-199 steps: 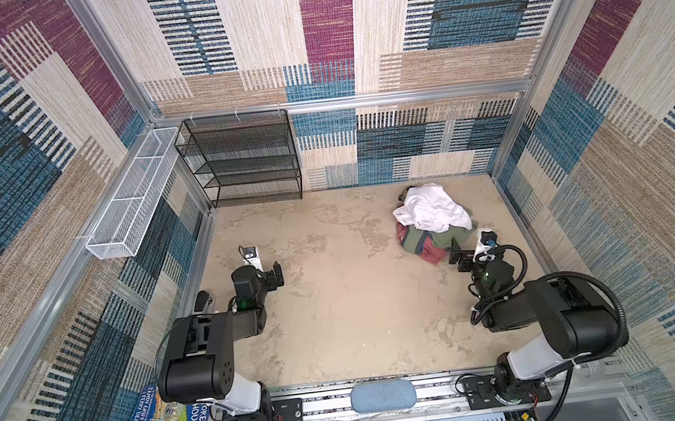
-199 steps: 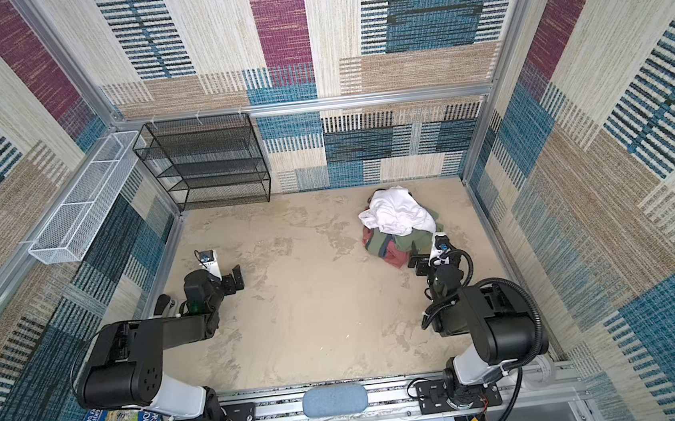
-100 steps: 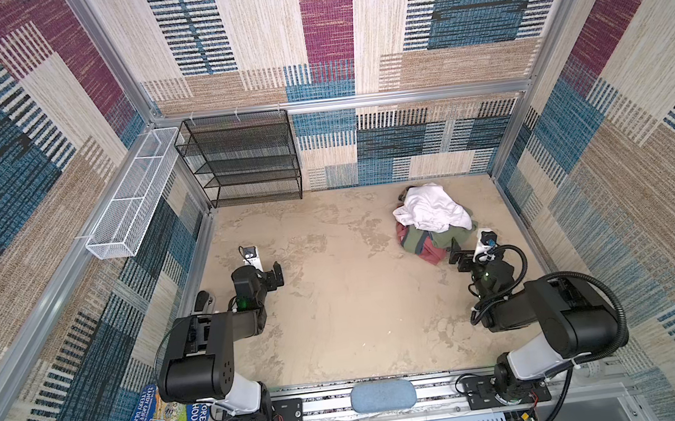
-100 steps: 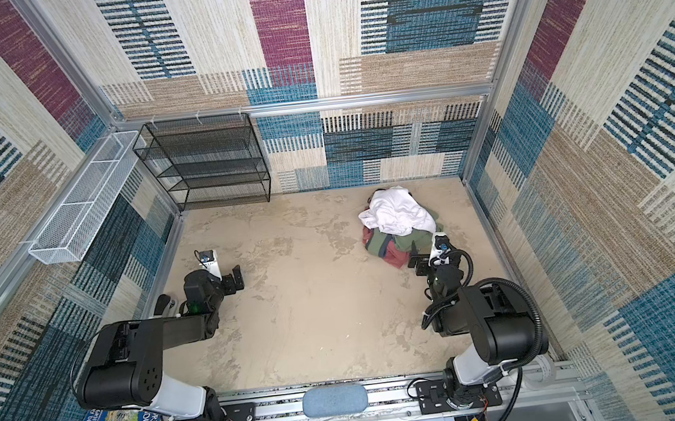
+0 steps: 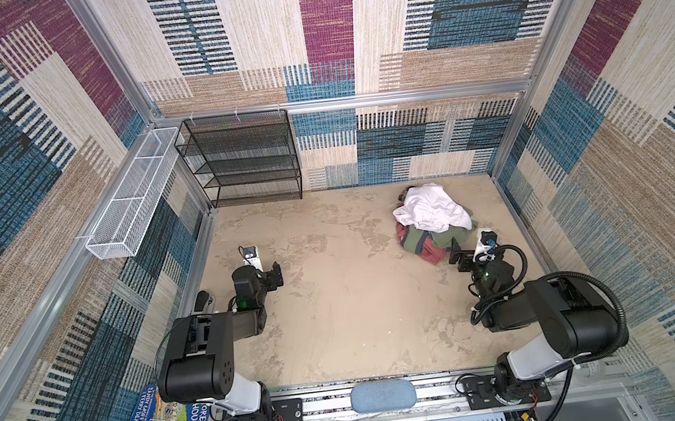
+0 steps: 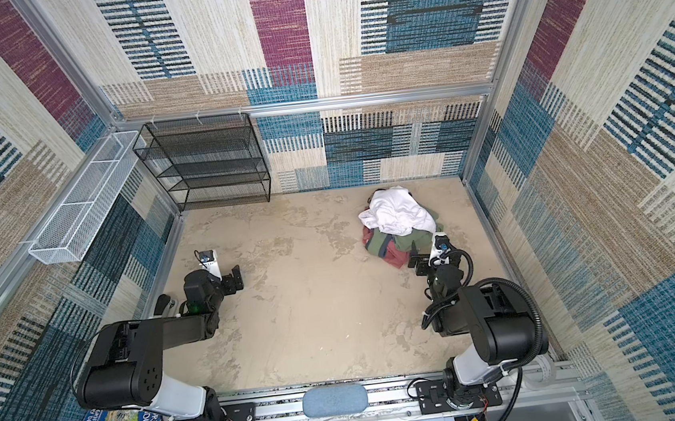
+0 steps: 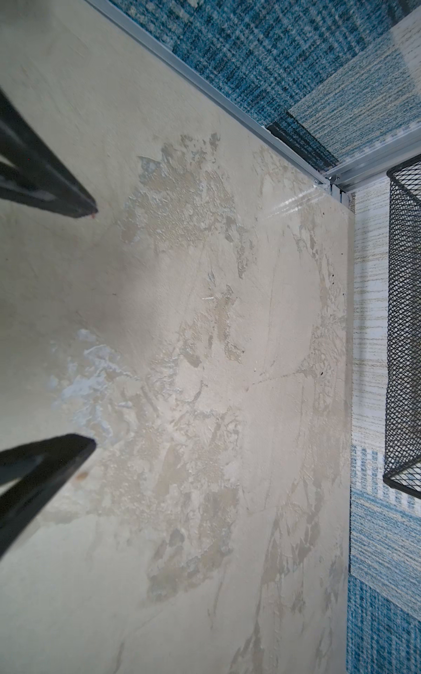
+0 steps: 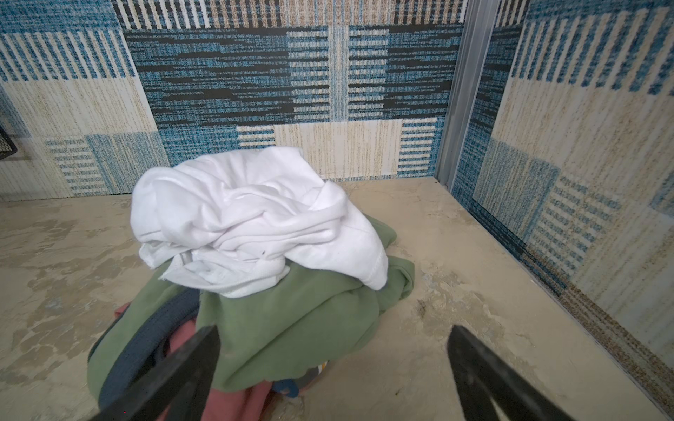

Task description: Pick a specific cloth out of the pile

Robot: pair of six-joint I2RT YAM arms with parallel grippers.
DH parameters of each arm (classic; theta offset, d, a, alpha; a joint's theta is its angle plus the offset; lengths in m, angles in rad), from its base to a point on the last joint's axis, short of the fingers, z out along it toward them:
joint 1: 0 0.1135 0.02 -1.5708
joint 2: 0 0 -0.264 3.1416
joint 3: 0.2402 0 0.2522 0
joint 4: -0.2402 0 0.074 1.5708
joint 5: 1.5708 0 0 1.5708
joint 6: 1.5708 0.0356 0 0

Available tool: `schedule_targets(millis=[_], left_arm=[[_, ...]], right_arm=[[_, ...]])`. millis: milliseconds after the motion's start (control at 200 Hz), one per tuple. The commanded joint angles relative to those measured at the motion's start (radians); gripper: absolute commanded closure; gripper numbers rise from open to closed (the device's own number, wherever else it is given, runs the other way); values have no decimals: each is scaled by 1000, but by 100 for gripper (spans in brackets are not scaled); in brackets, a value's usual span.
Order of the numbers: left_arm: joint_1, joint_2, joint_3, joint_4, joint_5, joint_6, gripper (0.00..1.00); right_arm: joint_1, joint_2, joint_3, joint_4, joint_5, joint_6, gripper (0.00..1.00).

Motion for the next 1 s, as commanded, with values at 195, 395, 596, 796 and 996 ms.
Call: schedule_targets(millis=[195, 395, 596, 796, 996], left_arm=[[-27, -206, 93, -291, -30, 19, 29], [-37, -283, 142, -344, 46, -166, 31], [-64, -272, 226, -448, 189, -325, 35], [-81, -275, 213, -497, 203, -366, 36], [-95, -262, 230, -536, 211, -349, 36]], right_arm=[[3, -250, 183, -456, 76, 68, 11], [45, -348, 374, -808, 6, 144, 20], [197, -325, 451, -1037, 39, 182, 28], [239, -257, 428, -1155, -60, 287, 37], [243, -207, 391, -1166, -81, 349, 43]])
